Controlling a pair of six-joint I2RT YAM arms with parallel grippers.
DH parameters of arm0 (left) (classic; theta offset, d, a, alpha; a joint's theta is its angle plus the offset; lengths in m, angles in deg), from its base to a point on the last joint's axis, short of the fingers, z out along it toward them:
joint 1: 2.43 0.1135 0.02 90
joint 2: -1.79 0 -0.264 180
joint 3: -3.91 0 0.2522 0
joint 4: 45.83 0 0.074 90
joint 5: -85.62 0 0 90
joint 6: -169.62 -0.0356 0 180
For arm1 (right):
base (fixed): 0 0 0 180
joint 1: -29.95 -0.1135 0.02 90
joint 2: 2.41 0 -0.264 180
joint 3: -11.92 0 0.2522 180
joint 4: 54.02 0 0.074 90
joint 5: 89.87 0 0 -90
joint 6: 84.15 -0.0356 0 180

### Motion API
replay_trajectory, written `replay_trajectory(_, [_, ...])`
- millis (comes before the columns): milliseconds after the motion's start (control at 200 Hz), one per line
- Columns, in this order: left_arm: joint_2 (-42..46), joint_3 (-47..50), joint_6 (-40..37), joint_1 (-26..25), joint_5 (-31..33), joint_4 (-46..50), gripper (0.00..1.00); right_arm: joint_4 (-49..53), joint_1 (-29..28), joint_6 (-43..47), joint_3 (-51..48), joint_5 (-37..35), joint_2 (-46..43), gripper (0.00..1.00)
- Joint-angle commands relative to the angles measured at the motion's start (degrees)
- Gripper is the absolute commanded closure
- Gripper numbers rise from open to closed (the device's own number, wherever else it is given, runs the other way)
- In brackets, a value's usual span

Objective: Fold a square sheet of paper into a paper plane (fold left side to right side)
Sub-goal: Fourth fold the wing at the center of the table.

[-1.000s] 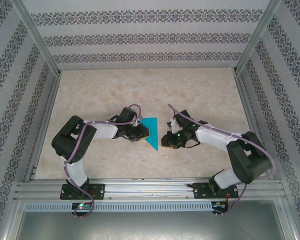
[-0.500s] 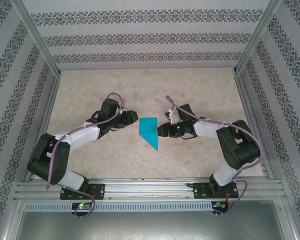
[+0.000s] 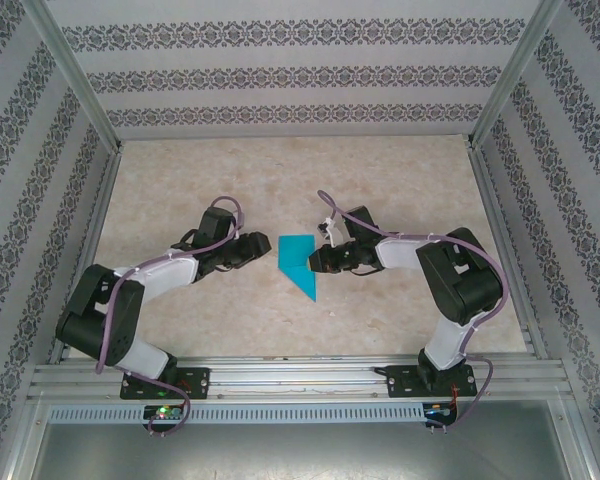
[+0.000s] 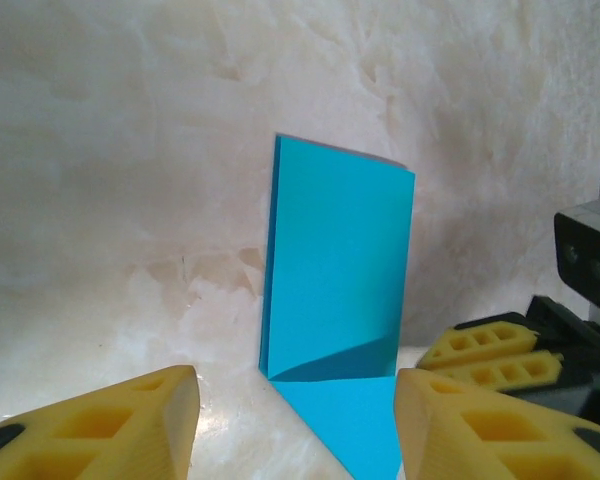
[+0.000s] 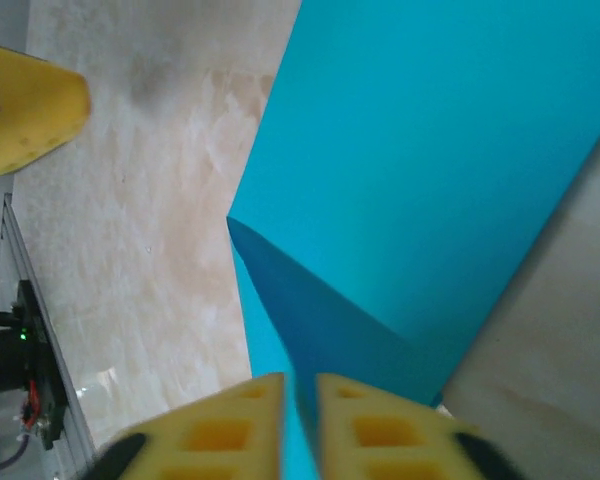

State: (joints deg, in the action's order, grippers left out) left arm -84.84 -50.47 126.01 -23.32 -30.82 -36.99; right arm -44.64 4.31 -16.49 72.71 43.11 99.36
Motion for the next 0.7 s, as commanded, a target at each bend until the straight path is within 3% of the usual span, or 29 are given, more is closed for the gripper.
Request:
replay_trajectory(0, [-2.83,-1.14,0.57,0.72,-4.05,-3.42,0.44,-1.24,0.29,0.74,-0.38,0.72,-2.55,1.0])
replay_trajectory(265, [-8.97,-3.47,3.32,0.48,-11.6,-10.84,0.44,-3.59,1.47,0.15,-3.25,0.67,-6.72,1.0])
replay_trajectory(480, [-13.65,-5.78,4.84,-0.73,-13.74,-14.26,0.45,-5.22,1.76,-0.89,-4.31,1.05,-7.6,1.0])
replay_trajectory(694, [-17.51,-8.11,5.29,-1.78,-14.75,-15.9,0.55,-5.92,2.0,-1.35,-4.9,1.32,-7.61,1.0])
